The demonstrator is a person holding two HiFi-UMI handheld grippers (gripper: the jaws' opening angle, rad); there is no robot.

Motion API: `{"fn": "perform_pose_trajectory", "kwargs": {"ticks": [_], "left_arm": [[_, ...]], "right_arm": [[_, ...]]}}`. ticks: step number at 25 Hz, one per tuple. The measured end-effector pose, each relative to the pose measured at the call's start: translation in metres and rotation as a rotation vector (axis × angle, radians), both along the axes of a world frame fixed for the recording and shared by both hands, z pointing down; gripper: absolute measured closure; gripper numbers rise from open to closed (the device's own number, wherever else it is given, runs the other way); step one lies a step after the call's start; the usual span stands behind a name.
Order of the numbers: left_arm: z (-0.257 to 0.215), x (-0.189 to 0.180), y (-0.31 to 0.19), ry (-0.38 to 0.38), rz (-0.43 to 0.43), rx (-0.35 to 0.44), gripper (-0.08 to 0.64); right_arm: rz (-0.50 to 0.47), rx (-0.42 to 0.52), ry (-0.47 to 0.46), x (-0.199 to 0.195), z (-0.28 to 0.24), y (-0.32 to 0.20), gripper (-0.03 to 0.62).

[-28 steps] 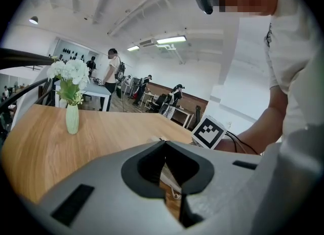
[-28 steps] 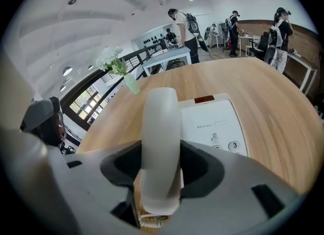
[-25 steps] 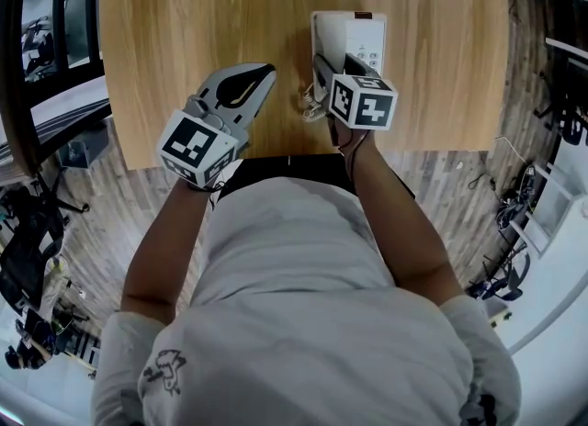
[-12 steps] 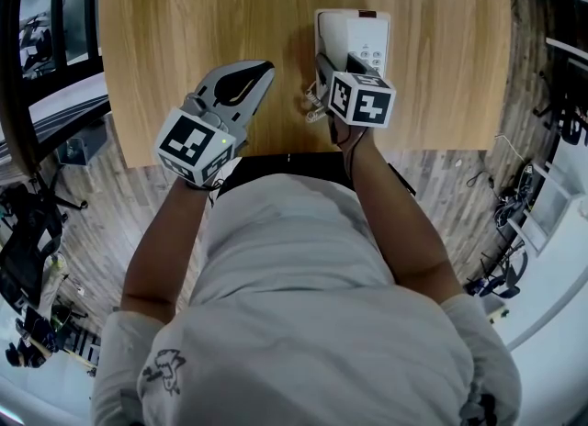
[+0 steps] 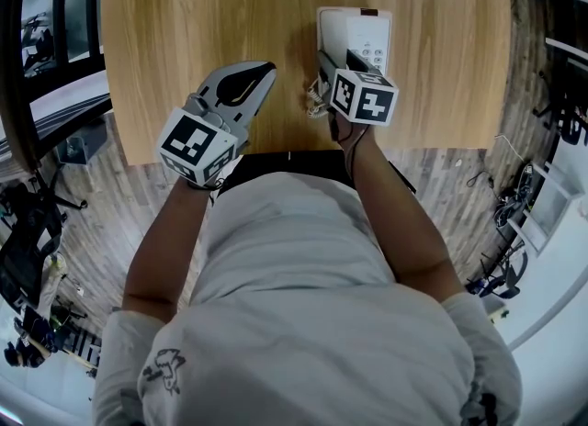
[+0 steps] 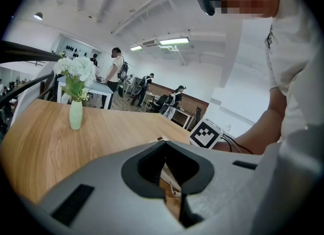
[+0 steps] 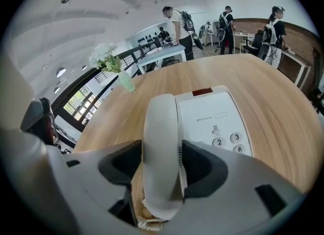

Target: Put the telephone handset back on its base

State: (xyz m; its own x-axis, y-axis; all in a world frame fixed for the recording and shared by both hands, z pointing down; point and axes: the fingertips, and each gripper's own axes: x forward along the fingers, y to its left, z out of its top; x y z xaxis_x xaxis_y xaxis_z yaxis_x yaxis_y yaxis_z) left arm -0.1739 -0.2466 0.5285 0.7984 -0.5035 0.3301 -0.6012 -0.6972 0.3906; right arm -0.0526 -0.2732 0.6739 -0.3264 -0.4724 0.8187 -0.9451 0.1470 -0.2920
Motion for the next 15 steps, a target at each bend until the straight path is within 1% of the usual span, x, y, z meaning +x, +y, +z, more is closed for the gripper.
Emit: {"fn": "perform_pose_trajectory", "kwargs": {"ticks": [1, 3, 7, 10, 12, 15], "left_arm": [[-0.001, 0.0, 0.001, 0.0, -0.001, 0.001, 0.554], [-0.001, 0.002, 0.002, -0.001, -0.003, 0.005, 0.554], [-0.001, 0.002, 0.003, -0.005, -0.009, 0.015, 0.554], [-0.011, 0.005, 0.005, -0.006, -0.011, 0.03, 0.554], [-0.018, 0.004, 0.008, -0.011, -0.005, 0.046, 0.554], [-0.028, -0.002, 0.011, -0.024, 0.002, 0.071, 0.554]], "right_arm": [[0.002, 0.004, 0.0, 0.002, -0.001, 0.0, 0.323], [0.007, 0.015, 0.003, 0.008, -0.002, 0.0, 0.314], [0.012, 0.044, 0.001, 0.018, -0.007, -0.002, 0.313], [0.008, 0.073, -0.003, 0.024, -0.021, 0.0, 0.313], [-0.006, 0.103, -0.005, 0.024, -0.032, 0.001, 0.313], [-0.038, 0.176, -0.019, 0.016, -0.055, 0.001, 0.315]]}}
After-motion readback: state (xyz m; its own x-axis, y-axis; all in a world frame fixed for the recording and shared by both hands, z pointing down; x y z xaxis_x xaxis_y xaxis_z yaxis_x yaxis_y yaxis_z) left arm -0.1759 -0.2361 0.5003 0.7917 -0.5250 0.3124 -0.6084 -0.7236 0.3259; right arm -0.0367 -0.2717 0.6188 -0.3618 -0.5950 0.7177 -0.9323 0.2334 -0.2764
